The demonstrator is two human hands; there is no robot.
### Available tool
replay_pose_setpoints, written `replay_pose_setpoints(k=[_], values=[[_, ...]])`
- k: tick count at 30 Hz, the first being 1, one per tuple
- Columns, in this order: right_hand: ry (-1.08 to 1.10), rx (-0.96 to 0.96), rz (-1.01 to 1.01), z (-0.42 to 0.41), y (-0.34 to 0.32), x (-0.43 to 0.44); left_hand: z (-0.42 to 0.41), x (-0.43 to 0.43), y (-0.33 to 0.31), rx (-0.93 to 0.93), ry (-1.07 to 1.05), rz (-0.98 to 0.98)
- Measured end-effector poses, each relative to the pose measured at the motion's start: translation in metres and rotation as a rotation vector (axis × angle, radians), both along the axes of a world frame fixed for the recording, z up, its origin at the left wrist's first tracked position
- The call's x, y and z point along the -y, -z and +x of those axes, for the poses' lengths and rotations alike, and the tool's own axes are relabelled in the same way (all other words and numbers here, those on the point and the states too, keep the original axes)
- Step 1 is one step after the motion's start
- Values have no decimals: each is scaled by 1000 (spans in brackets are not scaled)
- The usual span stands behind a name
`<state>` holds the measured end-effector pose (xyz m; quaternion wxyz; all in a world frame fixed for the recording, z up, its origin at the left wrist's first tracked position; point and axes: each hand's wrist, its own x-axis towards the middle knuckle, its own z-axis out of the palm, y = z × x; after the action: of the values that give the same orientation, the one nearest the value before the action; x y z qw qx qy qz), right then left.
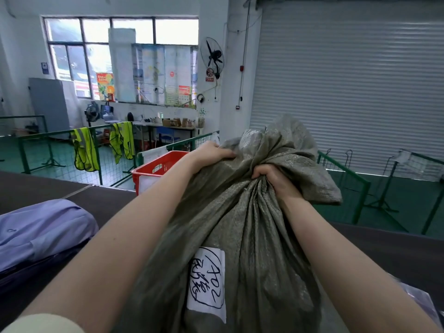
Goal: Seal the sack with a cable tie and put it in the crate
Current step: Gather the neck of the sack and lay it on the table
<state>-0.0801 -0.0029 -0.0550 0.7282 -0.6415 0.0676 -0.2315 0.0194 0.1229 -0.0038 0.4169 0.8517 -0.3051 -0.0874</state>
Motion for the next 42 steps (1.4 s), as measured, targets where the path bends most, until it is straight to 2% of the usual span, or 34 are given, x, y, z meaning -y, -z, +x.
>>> replay_pose_setpoints(k=[2,3,5,7,11,15,18,21,24,26,29,32,35,36,40,42], values=[[-1,-37,-27,2,-5,0,5,4,-3,186,-15,-129],[7,-57,-39,3,-7,3,3,4,-7,216,-7,-207],[9,-97,-46,3,-10,4,0,5,-15,163,37,-348],[-42,-121,-25,2,-10,6,-6,6,-22,94,102,-390],[-280,-105,64,-1,-10,6,-26,14,-35,15,171,-451],[-372,4,137,3,-11,1,-54,33,-35,113,298,-282],[-212,129,44,10,-5,0,-64,41,-29,284,373,-147],[-72,114,-109,16,1,-2,-61,40,-31,448,420,-19],[37,115,-286,24,5,-4,-57,38,-33,373,452,-3],[74,70,-324,28,6,-4,-46,40,-29,297,424,-54],[-98,-85,-102,25,7,-5,-34,40,-21,250,352,24],[-141,-125,34,22,10,3,-34,36,-21,335,341,198],[-197,-151,116,18,9,7,-30,24,-25,258,222,64],[-222,-199,129,17,9,8,-23,17,-24,205,187,88],[-244,-328,72,14,0,19,-7,-9,-6,-53,159,742],[-235,-312,19,12,-3,22,-3,-13,6,-48,136,806]])
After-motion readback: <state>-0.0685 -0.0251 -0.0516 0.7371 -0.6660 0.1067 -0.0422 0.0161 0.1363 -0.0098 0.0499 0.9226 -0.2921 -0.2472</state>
